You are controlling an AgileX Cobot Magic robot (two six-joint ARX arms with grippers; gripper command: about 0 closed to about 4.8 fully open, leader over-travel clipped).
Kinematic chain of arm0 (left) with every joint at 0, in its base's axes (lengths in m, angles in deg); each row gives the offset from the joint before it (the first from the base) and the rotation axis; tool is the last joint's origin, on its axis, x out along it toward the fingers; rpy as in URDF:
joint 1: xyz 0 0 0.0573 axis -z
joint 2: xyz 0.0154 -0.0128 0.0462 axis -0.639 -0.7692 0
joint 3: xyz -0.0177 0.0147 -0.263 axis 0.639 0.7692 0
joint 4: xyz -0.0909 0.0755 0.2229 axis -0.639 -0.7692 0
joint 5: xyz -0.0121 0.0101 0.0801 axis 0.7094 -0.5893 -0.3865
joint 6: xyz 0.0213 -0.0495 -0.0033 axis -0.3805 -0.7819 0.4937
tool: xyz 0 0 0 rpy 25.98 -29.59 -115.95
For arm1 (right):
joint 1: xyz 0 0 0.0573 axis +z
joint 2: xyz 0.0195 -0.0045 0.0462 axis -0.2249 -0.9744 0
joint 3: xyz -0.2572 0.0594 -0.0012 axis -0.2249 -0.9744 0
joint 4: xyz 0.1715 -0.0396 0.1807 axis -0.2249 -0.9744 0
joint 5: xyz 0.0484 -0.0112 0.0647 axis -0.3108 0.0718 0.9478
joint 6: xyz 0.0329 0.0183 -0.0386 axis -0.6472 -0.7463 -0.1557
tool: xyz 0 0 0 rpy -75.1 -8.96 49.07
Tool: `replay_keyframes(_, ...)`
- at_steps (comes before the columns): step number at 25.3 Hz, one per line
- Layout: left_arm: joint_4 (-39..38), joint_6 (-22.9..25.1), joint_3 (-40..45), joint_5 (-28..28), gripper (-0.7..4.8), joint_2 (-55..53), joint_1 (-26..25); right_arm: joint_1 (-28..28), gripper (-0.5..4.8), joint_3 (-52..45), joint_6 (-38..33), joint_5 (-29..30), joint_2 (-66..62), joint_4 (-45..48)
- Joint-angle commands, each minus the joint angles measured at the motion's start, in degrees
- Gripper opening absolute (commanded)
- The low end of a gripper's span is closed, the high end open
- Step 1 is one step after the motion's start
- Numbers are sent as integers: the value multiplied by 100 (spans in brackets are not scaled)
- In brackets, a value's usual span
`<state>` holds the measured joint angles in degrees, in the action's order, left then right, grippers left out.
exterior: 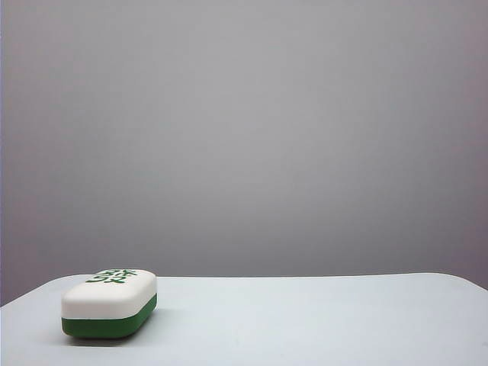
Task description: Move the foam mahjong from the right side of the table to the left side of the table.
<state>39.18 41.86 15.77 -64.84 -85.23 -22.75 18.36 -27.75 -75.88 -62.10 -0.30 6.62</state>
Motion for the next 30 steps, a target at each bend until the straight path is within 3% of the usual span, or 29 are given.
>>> replay_keyframes(1, 24, 83, 66, -31, -5, 17, -28, 4, -5, -173, 11, 2, -7, 136)
replay_keyframes(6, 2, 170, 304, -151, -5, 17, -33, -2, -5, -391, 35, -13, -2, 57)
replay_keyframes(9, -339, 175, 304, -201, -5, 17, -33, -7, -5, -391, 116, -37, -2, 35)
replay_keyframes(14, -1099, 173, 304, -750, -5, 17, -33, -7, -5, -391, 116, -48, -2, -341)
replay_keyframes(21, -1147, -144, 302, -544, -2, 17, -33, -9, -5, -391, 114, -9, -7, -372)
replay_keyframes(30, -1147, -144, 304, -549, -2, 17, -33, -4, -5, -391, 114, -4, -7, -369)
